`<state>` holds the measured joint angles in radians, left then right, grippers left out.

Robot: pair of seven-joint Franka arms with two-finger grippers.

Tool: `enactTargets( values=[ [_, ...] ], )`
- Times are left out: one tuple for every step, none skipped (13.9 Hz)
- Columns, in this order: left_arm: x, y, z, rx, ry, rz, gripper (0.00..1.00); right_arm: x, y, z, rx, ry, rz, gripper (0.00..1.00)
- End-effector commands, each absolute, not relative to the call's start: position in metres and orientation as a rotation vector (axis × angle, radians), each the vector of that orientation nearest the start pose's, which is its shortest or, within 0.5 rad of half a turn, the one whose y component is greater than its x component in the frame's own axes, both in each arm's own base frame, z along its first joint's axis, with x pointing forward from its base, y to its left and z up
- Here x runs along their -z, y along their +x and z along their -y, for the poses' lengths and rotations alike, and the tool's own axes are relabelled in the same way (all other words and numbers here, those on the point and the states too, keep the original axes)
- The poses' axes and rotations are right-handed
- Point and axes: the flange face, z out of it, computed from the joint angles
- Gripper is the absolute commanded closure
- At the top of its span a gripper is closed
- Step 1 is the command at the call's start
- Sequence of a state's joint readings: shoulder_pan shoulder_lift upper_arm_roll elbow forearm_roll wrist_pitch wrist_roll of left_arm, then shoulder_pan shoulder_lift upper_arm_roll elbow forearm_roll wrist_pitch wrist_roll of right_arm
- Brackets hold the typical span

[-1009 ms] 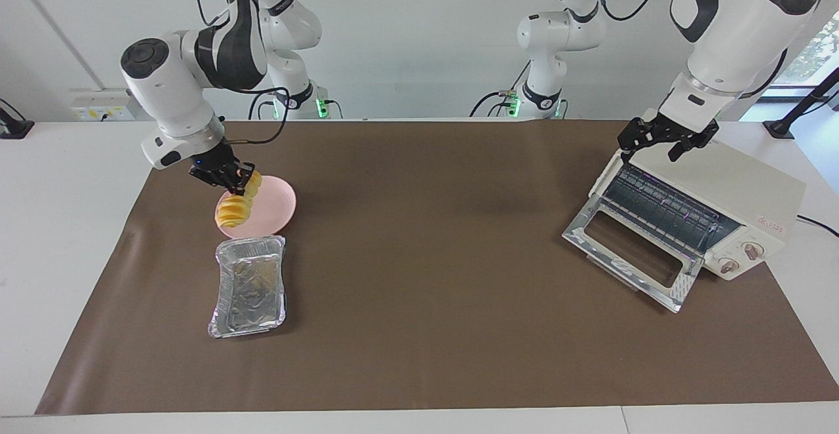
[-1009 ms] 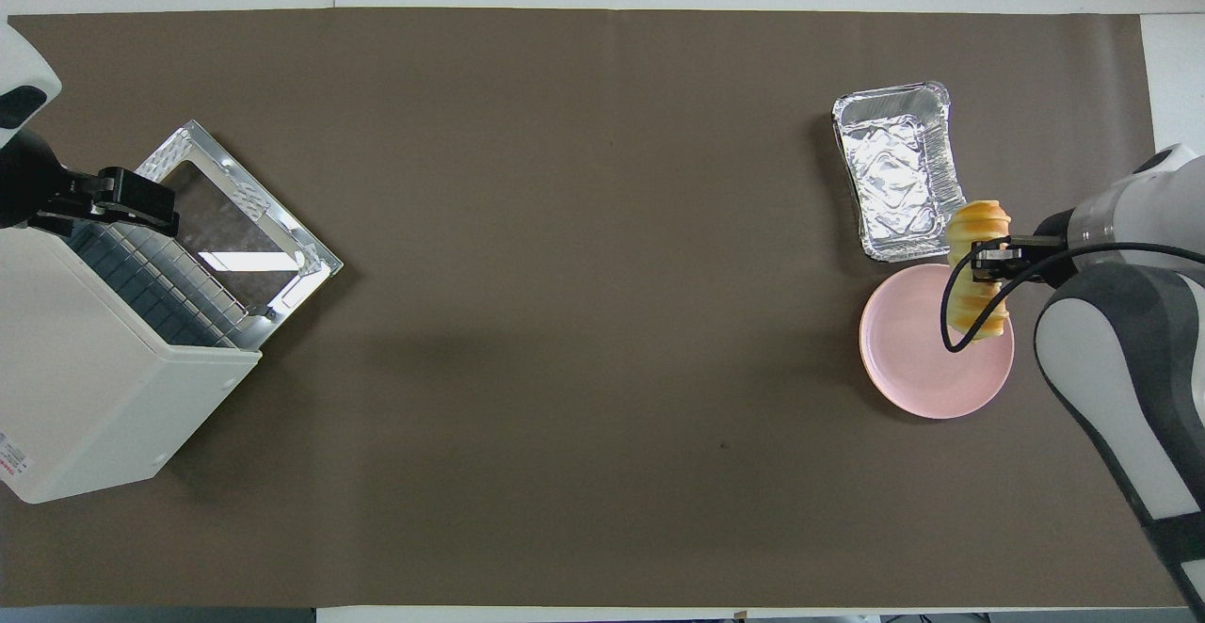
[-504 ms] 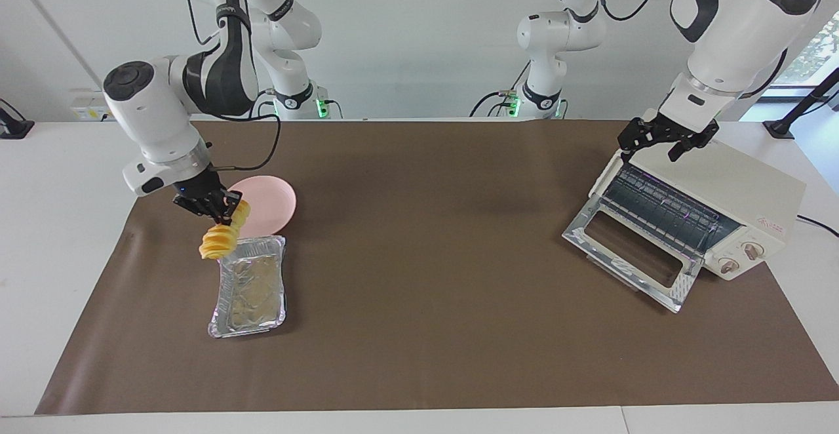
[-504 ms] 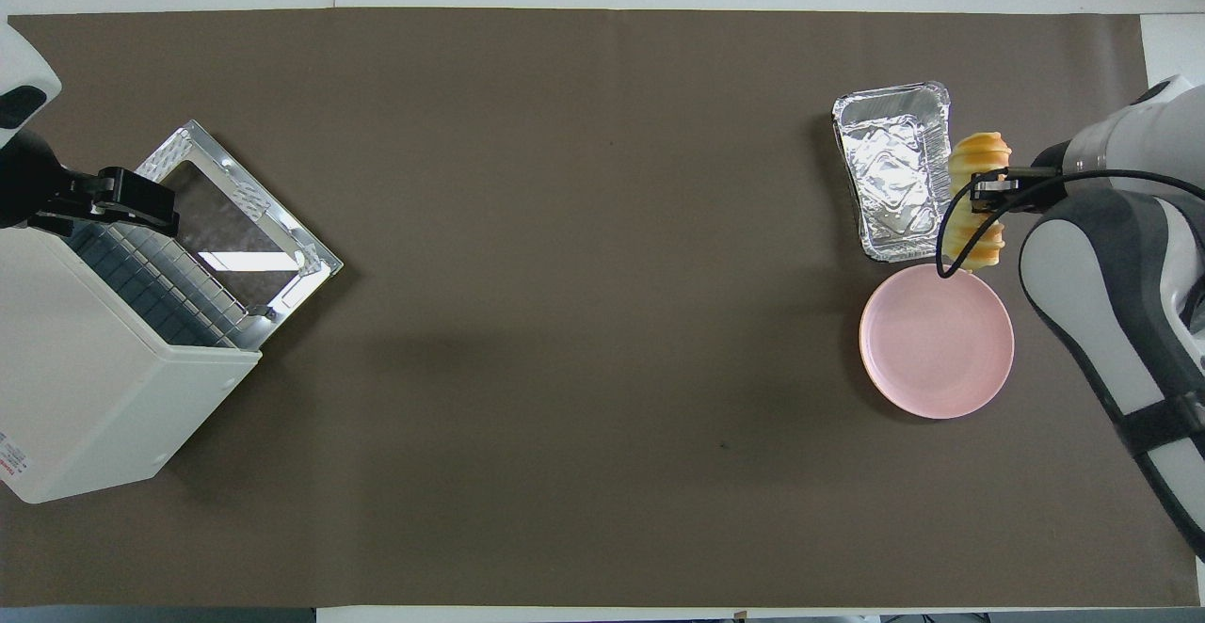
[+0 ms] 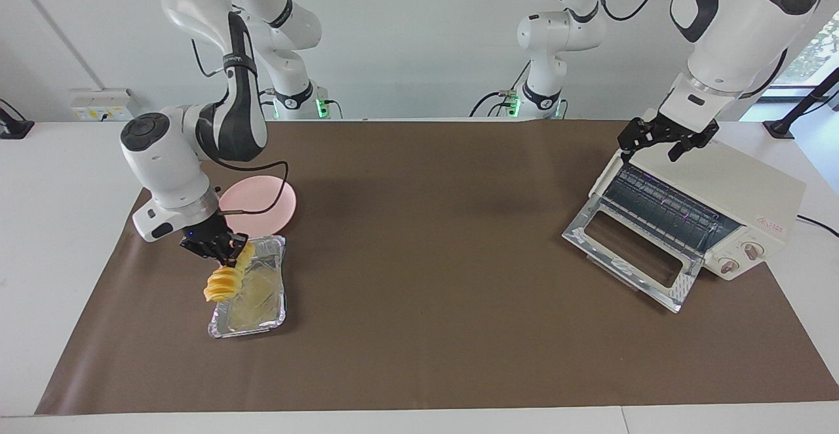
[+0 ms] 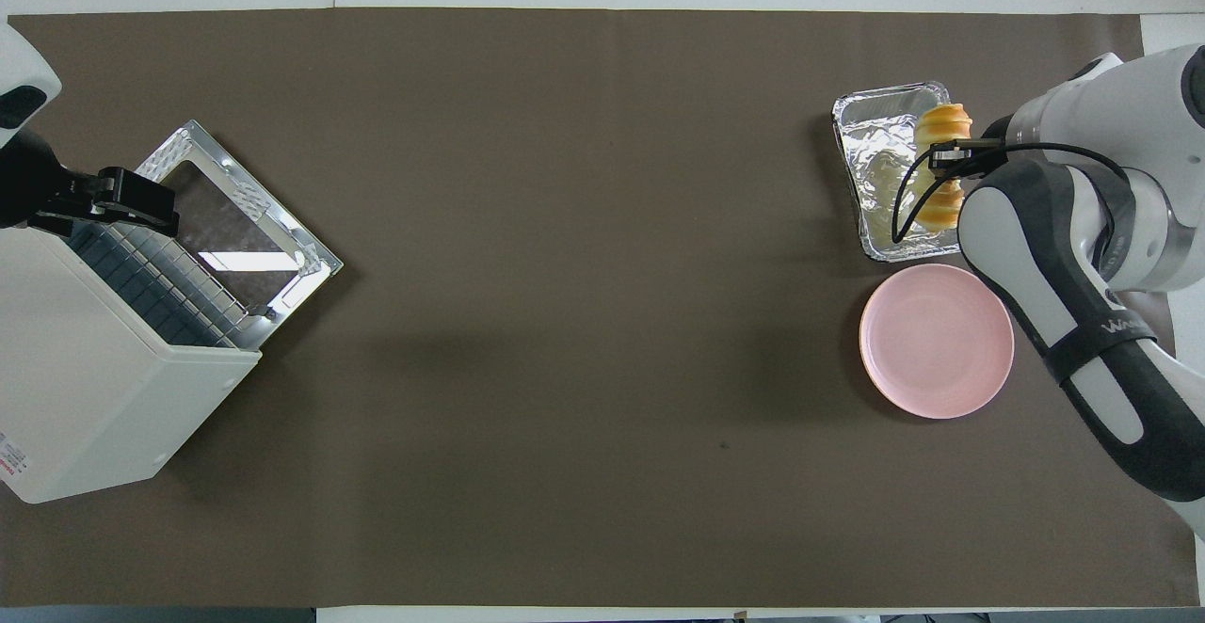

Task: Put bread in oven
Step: 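Lift the bread with the right gripper and lower it into the foil tray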

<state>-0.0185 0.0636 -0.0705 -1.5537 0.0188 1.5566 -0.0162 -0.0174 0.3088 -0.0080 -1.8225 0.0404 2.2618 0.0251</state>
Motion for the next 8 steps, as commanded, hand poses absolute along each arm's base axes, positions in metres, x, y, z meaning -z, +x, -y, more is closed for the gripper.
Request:
enactTargets(
  values=[
    [-0.5964,0.5643,0.0453,-0.086,-3.133,-0.092,0.00,-0.3601,0.6416,0.0072,0.155,-3.094,-0.081,0.95],
    [-0.5964,0.5643,0.0453,-0.086,-3.133,-0.092,0.00,-0.3581,0.6416,0.0072,0.150,-3.094,-0.079,0.93],
    [-0.5964,0.5643,0.0453,-0.086,-3.133,-0.092,0.00,-0.3556,0.6415,0.0071,0.145,-3.093,-0.078,0.86],
    [-0.5972,0.5639,0.0453,-0.084,-3.133,-0.092,0.00,-0.3561,0.6417,0.0072,0.145,-3.095,-0.072,0.56],
    [-0.5979,0.5639,0.0453,-0.081,-3.134,-0.092,0.00,-0.3558,0.6414,0.0081,0.141,-3.095,-0.074,0.17],
    [-0.5972,0.5639,0.0453,-0.084,-3.133,-0.092,0.00,-0.3566,0.6415,0.0110,0.136,-3.095,-0.078,0.02],
    [-0.5972,0.5639,0.0453,-0.084,-3.133,-0.092,0.00,-0.3602,0.6427,0.0139,0.132,-3.096,-0.083,0.02],
    [-0.5964,0.5643,0.0453,-0.086,-3.133,-0.092,0.00,-0.3648,0.6435,0.0151,0.134,-3.105,-0.073,0.02]
  ],
)
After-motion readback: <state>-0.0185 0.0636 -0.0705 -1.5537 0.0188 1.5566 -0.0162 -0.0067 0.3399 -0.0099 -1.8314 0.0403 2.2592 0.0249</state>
